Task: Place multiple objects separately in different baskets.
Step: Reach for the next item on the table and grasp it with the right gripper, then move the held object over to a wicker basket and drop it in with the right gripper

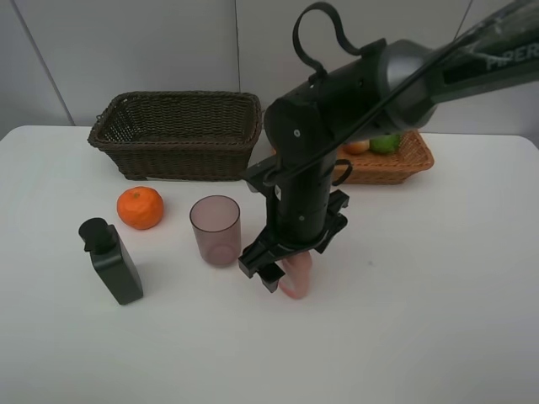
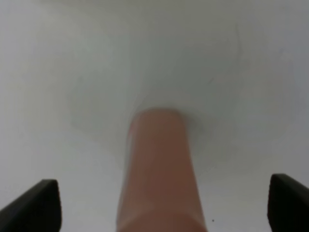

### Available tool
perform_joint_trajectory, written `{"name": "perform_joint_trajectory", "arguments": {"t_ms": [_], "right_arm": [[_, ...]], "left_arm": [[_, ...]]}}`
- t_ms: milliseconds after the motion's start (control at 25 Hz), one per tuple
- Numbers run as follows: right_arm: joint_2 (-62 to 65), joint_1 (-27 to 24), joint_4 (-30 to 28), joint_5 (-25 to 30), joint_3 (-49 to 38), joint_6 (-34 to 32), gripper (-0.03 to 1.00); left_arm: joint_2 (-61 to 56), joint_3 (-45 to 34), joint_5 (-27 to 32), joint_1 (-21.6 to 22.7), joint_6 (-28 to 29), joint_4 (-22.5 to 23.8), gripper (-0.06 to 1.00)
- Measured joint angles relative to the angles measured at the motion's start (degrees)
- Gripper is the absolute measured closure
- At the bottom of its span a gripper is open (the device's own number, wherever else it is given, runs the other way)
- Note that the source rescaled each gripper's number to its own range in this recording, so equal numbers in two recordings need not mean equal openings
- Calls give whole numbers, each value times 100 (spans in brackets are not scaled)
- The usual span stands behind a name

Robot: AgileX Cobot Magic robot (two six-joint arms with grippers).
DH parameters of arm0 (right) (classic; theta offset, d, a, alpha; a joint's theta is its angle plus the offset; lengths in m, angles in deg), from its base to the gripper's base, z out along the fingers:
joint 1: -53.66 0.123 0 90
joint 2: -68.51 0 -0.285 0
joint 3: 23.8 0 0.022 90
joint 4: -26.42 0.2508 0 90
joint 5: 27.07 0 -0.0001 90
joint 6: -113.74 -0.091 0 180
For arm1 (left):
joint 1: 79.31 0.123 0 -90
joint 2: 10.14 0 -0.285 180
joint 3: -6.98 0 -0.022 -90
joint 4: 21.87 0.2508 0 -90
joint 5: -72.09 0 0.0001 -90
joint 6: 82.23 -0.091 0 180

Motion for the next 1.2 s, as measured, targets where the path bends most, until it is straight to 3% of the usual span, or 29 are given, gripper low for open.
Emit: {"name": "perform_joint_trajectory", "arguments": {"t_ms": [280,360,480,560,640,1200], "right_arm": [[-3,0,0,-32,0,0,3],[-31,0,0,-37,0,0,10],[-57,0,0,-37,0,0,34],[-57,0,0,-43,0,0,61],[-57,0,21,-43,0,0,97],[-57,0,103,-42,0,5,95]], "left_arm": [[0,0,0,0,0,0,10],[0,0,0,0,0,0,10],[0,0,0,0,0,0,10],[0,0,0,0,0,0,10],[0,0,0,0,0,0,10],[0,0,0,0,0,0,10]]}}
